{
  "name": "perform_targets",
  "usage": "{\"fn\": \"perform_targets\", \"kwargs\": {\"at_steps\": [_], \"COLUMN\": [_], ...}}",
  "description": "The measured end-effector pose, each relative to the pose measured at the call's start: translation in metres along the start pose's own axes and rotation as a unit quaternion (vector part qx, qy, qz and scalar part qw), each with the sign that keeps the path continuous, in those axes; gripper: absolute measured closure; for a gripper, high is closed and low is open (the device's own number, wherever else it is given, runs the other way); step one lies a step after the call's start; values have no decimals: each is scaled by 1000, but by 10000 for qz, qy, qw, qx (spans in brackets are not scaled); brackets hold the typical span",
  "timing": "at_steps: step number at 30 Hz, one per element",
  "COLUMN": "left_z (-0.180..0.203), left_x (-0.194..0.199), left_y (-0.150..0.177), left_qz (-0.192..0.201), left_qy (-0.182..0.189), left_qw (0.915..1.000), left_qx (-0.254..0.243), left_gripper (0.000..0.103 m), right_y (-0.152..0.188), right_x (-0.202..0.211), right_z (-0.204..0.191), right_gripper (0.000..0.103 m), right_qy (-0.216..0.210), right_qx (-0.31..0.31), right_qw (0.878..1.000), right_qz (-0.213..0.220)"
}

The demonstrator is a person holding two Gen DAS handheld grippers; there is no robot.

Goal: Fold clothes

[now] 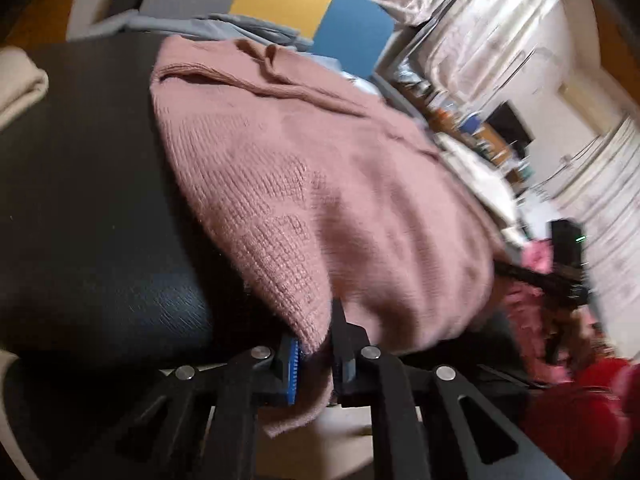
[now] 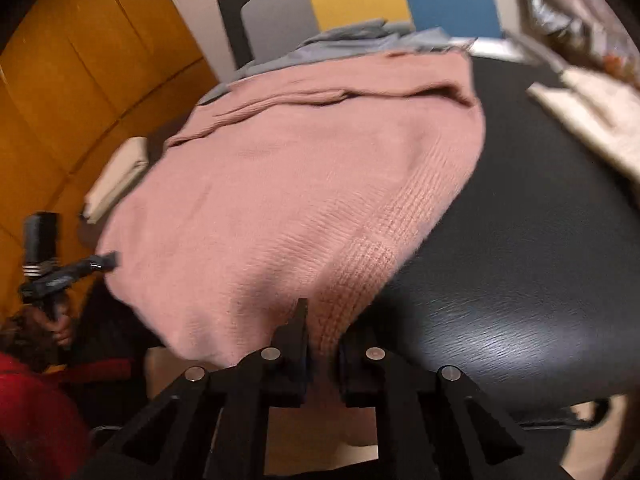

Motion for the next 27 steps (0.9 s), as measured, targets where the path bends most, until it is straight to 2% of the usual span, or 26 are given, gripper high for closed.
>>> {"fn": "perform_targets", "kwargs": {"at_steps": [2, 5, 9, 14, 20, 24, 27], "left_z": [2, -1, -11, -30, -64, -98, -130], "left_x": [19, 43, 75, 88, 71, 38, 4], "left_y": [-1, -9, -31, -79, -151, -196, -219], "left_qz": [172, 505, 1098, 1567, 1599, 1452, 1291], "left_qy": [147, 450, 743, 971, 848, 705, 663], "left_qw": [9997, 9971, 9881, 9767, 9759, 9762, 9718], "left_qx": [34, 350, 774, 1102, 1218, 1447, 1859], "left_gripper": [93, 93, 93, 93, 93, 93, 93], "right_y": [0, -4, -21, -69, -158, -217, -247], "right_x": [9, 34, 68, 81, 59, 22, -5], "right_z": [0, 7, 20, 25, 23, 32, 43], "right_gripper": [92, 92, 92, 92, 92, 92, 92], "right_qy": [-342, -915, -1688, -2369, -2417, -2292, -2087], "right_qx": [-137, -505, -1114, -1568, -1724, -2021, -2254], "right_qw": [9993, 9945, 9789, 9559, 9501, 9477, 9482], "right_qz": [-91, -29, 295, 740, 956, 921, 808]}}
Point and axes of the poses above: each gripper's, at about its wrist camera, not at the fingertips, and x roughly against the way its jaws point, z to its right, y to its underside, the point moved 4 cm from there along -x, roughly the way its jaws point, and after that the axes turned 13 degrees about -x, right-handed, at the moved point
